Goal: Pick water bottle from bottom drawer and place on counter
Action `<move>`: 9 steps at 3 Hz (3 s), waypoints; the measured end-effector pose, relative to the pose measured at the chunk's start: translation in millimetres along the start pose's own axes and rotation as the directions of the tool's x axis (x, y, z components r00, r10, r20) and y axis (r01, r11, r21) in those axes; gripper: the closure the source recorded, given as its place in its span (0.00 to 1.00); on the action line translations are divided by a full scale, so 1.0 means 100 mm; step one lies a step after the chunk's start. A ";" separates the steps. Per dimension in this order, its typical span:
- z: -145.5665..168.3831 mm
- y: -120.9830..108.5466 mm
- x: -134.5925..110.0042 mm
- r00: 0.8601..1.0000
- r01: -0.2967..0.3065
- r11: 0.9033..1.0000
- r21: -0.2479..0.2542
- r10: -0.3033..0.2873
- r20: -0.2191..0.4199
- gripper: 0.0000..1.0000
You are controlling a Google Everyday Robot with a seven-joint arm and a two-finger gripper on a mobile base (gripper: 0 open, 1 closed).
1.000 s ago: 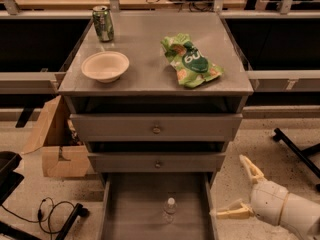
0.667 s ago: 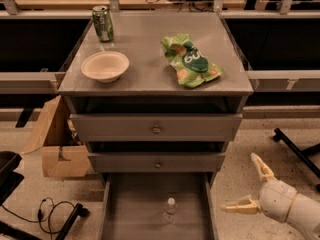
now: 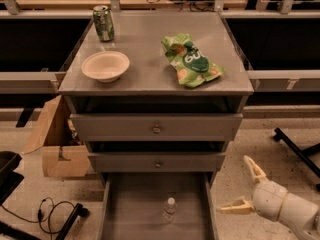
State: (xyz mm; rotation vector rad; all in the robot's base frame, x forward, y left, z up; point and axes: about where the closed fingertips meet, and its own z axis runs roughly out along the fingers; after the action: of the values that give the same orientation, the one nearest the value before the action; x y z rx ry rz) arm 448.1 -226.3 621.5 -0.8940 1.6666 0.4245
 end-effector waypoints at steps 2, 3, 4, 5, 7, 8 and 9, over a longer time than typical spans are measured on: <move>0.82 0.42 1.14 0.998 -0.019 0.998 -0.059 0.023 0.058 0.00; 1.14 0.57 1.57 0.999 -0.014 0.993 -0.114 0.018 0.035 0.00; 1.44 0.72 1.83 1.000 0.001 0.987 -0.162 0.004 0.028 0.00; 1.79 1.00 2.10 0.999 -0.018 0.981 -0.195 0.027 0.044 0.00; 2.25 1.22 2.46 0.990 -0.100 0.981 -0.165 0.115 0.081 0.00; 2.45 1.22 2.56 0.988 -0.115 0.980 -0.161 0.130 0.081 0.00; 2.61 1.22 2.67 0.980 -0.154 0.977 -0.146 0.170 0.102 0.00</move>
Offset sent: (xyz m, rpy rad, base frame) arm 0.0205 0.0625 -0.2198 0.0880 0.0118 0.0738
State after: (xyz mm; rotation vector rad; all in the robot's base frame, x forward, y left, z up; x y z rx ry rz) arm 512.3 -57.7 272.2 -0.8206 1.6258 0.6973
